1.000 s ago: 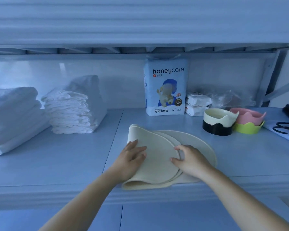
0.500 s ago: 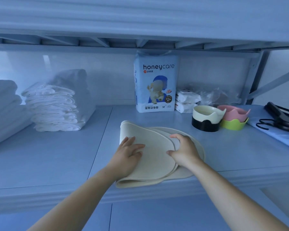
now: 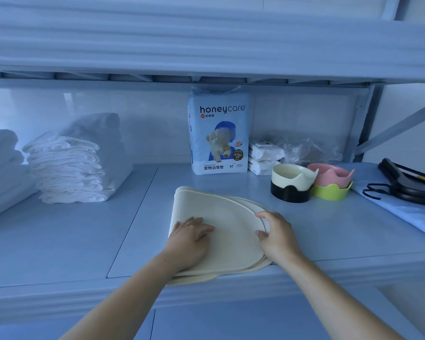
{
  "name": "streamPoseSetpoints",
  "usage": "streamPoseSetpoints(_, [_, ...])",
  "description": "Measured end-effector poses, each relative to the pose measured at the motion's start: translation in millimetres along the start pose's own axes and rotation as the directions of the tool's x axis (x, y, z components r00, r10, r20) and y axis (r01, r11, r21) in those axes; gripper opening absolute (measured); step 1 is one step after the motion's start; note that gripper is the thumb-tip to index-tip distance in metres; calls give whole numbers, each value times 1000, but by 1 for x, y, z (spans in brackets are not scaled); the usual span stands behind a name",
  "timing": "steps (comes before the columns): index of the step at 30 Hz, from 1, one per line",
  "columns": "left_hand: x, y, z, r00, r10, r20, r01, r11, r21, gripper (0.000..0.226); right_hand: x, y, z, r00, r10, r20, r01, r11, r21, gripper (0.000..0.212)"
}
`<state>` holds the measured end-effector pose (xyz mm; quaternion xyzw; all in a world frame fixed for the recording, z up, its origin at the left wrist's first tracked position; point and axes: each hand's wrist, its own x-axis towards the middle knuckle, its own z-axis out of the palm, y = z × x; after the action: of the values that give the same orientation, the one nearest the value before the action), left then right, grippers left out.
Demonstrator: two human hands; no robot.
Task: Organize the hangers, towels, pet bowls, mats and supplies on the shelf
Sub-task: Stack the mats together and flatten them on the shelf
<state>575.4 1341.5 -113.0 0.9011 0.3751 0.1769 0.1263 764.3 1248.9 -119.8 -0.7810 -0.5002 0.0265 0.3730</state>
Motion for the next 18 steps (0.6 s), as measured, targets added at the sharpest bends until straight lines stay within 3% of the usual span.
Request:
streamPoseSetpoints(5, [3, 0, 5, 999, -33, 25, 33, 999, -21, 38, 2, 7, 1, 999, 14, -33, -12, 999, 41, 40])
streamPoseSetpoints(11, [0, 2, 8, 989, -119, -85, 93, 961, -260, 40, 5, 11, 2, 997, 62, -38, -60, 998, 29, 37])
streamPoseSetpoints(14, [-3, 5, 8, 988, -123, -96, 101, 973, -209, 40, 6, 14, 3, 999, 37, -13, -37, 999, -21, 37])
streamPoseSetpoints(18, [-4, 10, 8, 993, -83, -81, 83, 997, -11, 41, 7, 16, 5, 1000, 28, 10, -28, 1000, -12, 36])
